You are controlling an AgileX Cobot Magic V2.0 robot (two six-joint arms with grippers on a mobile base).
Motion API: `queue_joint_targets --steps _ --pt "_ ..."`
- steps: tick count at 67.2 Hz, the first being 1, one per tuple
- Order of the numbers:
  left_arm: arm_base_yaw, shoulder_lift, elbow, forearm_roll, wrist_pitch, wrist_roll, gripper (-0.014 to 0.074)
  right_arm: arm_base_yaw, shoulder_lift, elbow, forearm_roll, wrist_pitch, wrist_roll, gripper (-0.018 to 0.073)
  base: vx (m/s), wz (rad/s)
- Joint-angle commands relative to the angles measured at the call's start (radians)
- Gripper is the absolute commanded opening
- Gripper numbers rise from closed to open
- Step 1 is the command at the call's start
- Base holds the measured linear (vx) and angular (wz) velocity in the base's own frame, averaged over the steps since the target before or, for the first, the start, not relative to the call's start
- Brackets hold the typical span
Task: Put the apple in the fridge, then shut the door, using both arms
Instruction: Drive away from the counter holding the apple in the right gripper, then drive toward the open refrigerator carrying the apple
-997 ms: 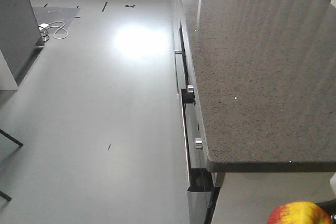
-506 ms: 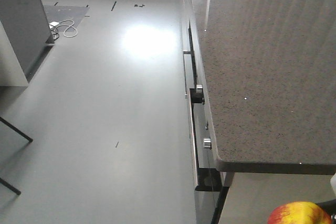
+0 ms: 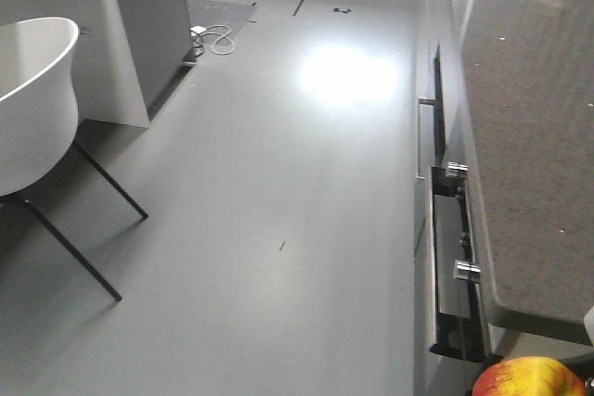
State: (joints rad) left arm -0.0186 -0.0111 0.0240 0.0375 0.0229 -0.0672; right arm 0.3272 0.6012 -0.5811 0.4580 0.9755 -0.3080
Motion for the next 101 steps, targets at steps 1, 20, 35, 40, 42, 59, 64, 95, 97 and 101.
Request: queue_joint_targets --steps 1,20,35,40,42,59,64,95,97,101 --pt "-0.001 -0.015 -0.017 -0.009 -0.071 0.0 -0.0006 0.0 0.001 -0.028 0.031 -0.047 -0.004 0.0024 -0.01 0.53" --pt "-0.001 -0.015 -0.017 -0.009 -0.071 0.0 -0.0006 0.0 0.001 -0.028 0.031 -0.041 -0.004 0.0024 -0.01 0.56" --pt "-0.001 -0.015 -0.017 -0.009 -0.071 0.0 -0.0006 0.0 0.001 -0.028 0.031 -0.041 -0.004 0.0024 -0.01 0.59" --pt "-0.001 -0.015 -0.017 -0.009 -0.071 0.0 -0.0006 0.0 0.001 -0.028 0.031 -0.041 -0.004 0.0024 0.0 0.58" --pt "-0.001 -0.015 -0.017 -0.009 -0.071 0.0 -0.0006 0.0 0.001 -0.028 0.031 -0.041 -0.004 0.0024 0.0 0.58" --pt "-0.001 -0.015 -0.017 -0.009 -0.071 0.0 -0.0006 0.0 0.001 -0.028 0.031 -0.041 -0.004 0.0024 0.01 0.55" --pt "-0.001 -0.015 -0.017 -0.009 -0.071 0.0 -0.0006 0.0 0.001 -0.028 0.031 -0.041 -0.004 0.0024 0.02 0.53" --pt "-0.001 -0.015 -0.017 -0.009 -0.071 0.0 -0.0006 0.0 0.001 -0.028 0.031 -0.041 -0.004 0.0024 0.02 0.56" --pt "-0.001 -0.015 -0.017 -0.009 -0.071 0.0 -0.0006 0.0 0.001 -0.028 0.031 -0.041 -0.004 0.0024 0.0 0.61" --pt "-0.001 -0.015 -0.017 -0.009 -0.071 0.0 -0.0006 0.0 0.001 -0.028 0.031 -0.041 -0.004 0.0024 0.0 0.62"
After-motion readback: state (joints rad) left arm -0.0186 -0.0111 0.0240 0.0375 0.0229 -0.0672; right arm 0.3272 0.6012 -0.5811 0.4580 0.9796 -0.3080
